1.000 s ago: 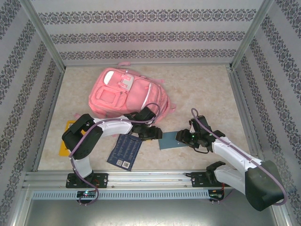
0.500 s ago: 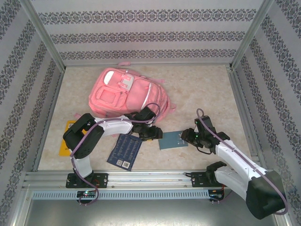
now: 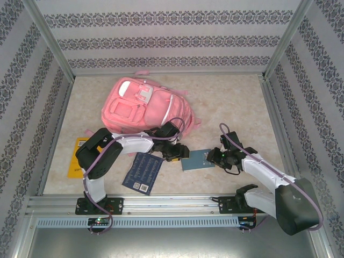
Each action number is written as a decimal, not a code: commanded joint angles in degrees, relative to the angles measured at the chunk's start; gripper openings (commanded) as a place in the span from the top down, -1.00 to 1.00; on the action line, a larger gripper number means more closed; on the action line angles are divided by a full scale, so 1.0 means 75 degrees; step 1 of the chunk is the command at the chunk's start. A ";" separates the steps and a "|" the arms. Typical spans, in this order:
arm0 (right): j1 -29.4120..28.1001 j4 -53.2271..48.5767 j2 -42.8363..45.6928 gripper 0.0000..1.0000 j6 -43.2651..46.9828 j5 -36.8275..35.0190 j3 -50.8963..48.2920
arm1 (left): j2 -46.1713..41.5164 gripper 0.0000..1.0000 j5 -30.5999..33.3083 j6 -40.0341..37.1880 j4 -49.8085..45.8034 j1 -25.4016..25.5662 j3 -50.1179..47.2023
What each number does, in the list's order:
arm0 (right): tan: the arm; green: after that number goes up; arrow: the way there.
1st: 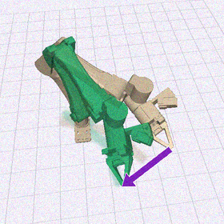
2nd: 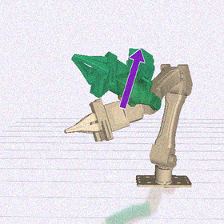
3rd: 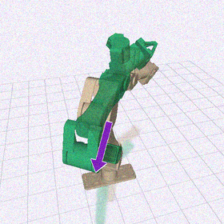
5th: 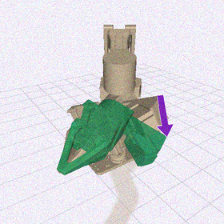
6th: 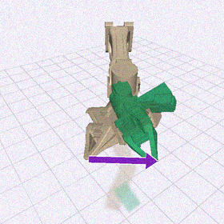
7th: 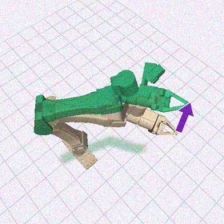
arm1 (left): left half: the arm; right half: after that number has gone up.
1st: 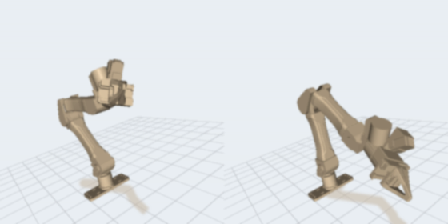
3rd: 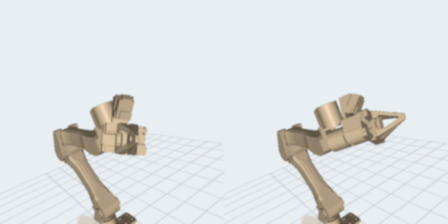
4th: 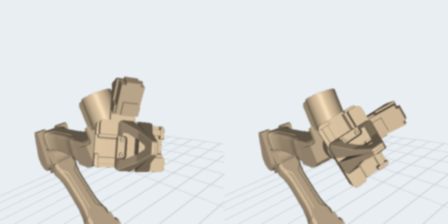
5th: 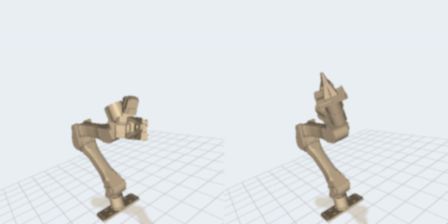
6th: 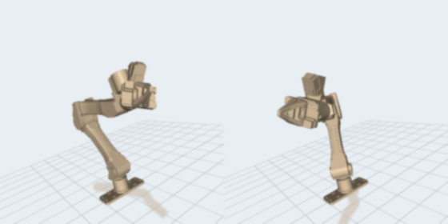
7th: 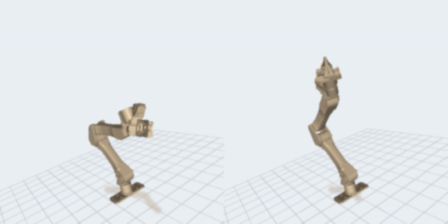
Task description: Pack the student bag
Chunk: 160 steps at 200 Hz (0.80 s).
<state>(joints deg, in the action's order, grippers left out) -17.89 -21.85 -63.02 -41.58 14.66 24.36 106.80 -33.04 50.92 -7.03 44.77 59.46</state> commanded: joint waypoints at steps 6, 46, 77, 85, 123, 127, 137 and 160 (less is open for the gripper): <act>-0.0092 0.0249 -0.0109 0.29 0.0063 0.0191 -0.0098 | 0.0322 -0.09 -0.0532 0.0235 0.0763 0.0089 0.0128; -0.0100 0.0503 -0.0244 0.31 -0.0086 0.0388 -0.0166 | 0.0356 -0.09 -0.0771 0.0530 0.1209 0.0089 0.0116; -0.0093 0.0548 -0.0254 0.31 -0.0127 0.0397 -0.0186 | 0.0061 -0.09 -0.0943 0.0906 0.1921 0.0008 -0.0188; -0.0076 0.0553 -0.0246 0.31 -0.0126 0.0409 -0.0180 | -0.0013 -0.09 -0.0980 0.1007 0.2070 -0.0004 -0.0264; -0.0014 0.0587 -0.0222 0.32 -0.0139 0.0402 -0.0277 | -0.0303 -0.06 -0.1093 0.1267 0.2523 -0.0049 -0.0517; 0.0003 0.0592 -0.0211 0.32 -0.0145 0.0404 -0.0278 | -0.0346 -0.06 -0.1100 0.1283 0.2572 -0.0058 -0.0549; 0.0018 0.0608 -0.0196 0.32 -0.0150 0.0431 -0.0301 | -0.0430 -0.05 -0.1109 0.1347 0.2695 -0.0086 -0.0617; 0.0050 0.0606 -0.0179 0.31 -0.0161 0.0443 -0.0318 | -0.0615 -0.04 -0.1159 0.1556 0.3061 -0.0145 -0.0798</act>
<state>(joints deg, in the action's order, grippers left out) -17.67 -19.42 -64.16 -41.82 14.85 23.38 105.34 -36.45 58.89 4.45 43.72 53.95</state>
